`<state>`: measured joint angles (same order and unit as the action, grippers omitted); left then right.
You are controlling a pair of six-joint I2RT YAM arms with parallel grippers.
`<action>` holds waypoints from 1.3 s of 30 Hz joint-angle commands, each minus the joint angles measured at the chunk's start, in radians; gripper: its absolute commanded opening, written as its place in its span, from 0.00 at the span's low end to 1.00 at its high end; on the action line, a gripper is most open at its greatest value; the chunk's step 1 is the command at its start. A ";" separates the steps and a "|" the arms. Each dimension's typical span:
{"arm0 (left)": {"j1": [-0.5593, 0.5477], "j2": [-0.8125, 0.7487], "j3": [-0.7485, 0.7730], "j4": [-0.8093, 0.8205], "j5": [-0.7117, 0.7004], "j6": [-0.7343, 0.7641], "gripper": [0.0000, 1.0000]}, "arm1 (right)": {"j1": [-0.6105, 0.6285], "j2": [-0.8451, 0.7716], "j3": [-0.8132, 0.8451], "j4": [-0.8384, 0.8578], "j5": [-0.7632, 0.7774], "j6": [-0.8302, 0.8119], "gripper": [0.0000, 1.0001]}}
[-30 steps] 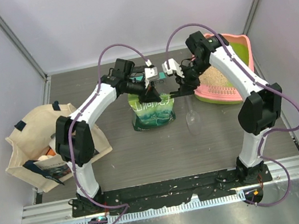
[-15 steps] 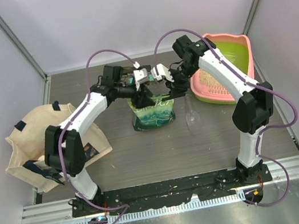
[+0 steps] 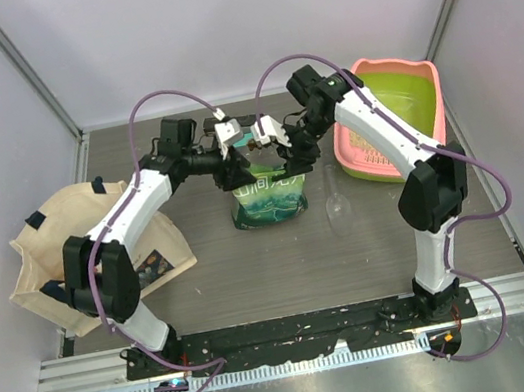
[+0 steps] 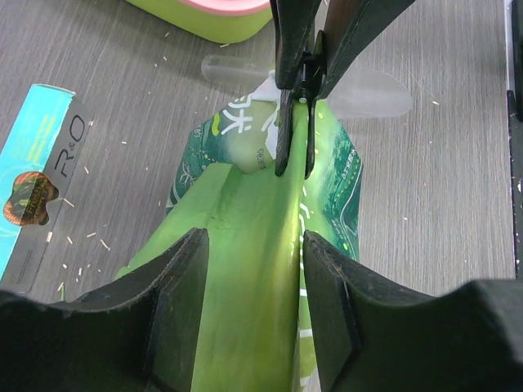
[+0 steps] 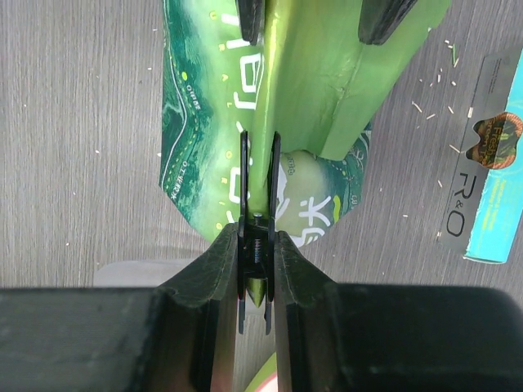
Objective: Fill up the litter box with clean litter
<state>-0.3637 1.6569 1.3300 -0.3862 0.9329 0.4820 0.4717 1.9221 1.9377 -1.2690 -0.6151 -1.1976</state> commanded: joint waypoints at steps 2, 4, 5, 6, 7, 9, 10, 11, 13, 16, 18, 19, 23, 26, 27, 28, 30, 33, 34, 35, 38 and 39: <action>0.005 -0.055 -0.006 -0.008 -0.012 0.006 0.53 | 0.027 0.021 0.015 -0.004 -0.081 0.075 0.01; 0.005 -0.057 -0.008 -0.013 -0.014 0.004 0.53 | 0.027 0.028 0.007 0.003 -0.089 0.090 0.01; 0.003 -0.060 -0.009 -0.016 -0.016 0.006 0.53 | 0.027 0.029 0.001 0.013 -0.092 0.096 0.02; 0.003 -0.063 -0.009 -0.017 -0.019 0.004 0.53 | 0.027 0.028 -0.011 0.020 -0.097 0.113 0.02; 0.005 -0.065 -0.012 -0.017 -0.020 0.007 0.53 | 0.025 0.025 -0.019 0.029 -0.110 0.125 0.01; 0.005 -0.074 -0.012 -0.019 -0.026 0.006 0.53 | 0.024 0.022 -0.042 0.057 -0.121 0.148 0.01; 0.006 -0.075 -0.014 -0.020 -0.028 0.007 0.53 | 0.022 0.020 -0.045 0.065 -0.126 0.156 0.01; 0.006 -0.081 -0.015 -0.022 -0.029 0.007 0.53 | 0.024 0.021 -0.048 0.077 -0.129 0.162 0.02; 0.009 -0.086 -0.017 -0.023 -0.037 0.007 0.53 | 0.024 0.023 -0.054 0.085 -0.130 0.174 0.02; 0.012 -0.092 -0.023 -0.020 -0.043 0.004 0.53 | 0.022 0.029 -0.055 0.094 -0.133 0.184 0.02; 0.014 -0.100 -0.028 -0.017 -0.048 0.000 0.54 | 0.021 0.032 -0.056 0.097 -0.130 0.190 0.11; 0.012 -0.101 -0.032 -0.011 -0.051 -0.003 0.54 | 0.021 0.032 -0.057 0.095 -0.126 0.194 0.17; 0.016 -0.112 -0.046 -0.005 -0.062 -0.008 0.55 | 0.018 -0.012 -0.114 0.167 -0.106 0.225 0.39; 0.019 -0.120 -0.048 -0.003 -0.066 -0.017 0.55 | 0.019 -0.058 -0.147 0.223 -0.086 0.259 0.52; 0.020 -0.123 -0.051 -0.005 -0.068 -0.017 0.55 | 0.019 -0.069 -0.154 0.241 -0.078 0.274 0.54; 0.020 -0.131 -0.049 -0.006 -0.072 -0.019 0.55 | 0.019 -0.092 -0.158 0.259 -0.058 0.289 0.57; 0.023 -0.137 -0.048 -0.010 -0.091 -0.025 0.56 | 0.019 -0.110 -0.161 0.299 -0.034 0.344 0.60; 0.029 -0.157 -0.045 -0.010 -0.135 -0.045 0.62 | 0.010 -0.138 -0.143 0.330 0.009 0.429 0.62; 0.031 -0.163 -0.048 0.000 -0.153 -0.051 0.80 | 0.002 -0.146 -0.141 0.341 0.017 0.453 0.63; 0.032 -0.172 -0.048 0.010 -0.173 -0.080 0.89 | -0.001 -0.164 -0.141 0.368 0.035 0.478 0.63; 0.037 -0.183 -0.043 0.030 -0.249 -0.105 1.00 | -0.011 -0.196 -0.144 0.423 0.073 0.578 0.64; 0.040 -0.187 -0.045 0.033 -0.262 -0.117 1.00 | -0.016 -0.205 -0.149 0.434 0.086 0.596 0.64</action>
<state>-0.3370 1.5181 1.2831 -0.4007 0.7593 0.4179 0.4713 1.8057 1.7733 -0.9470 -0.5934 -0.7502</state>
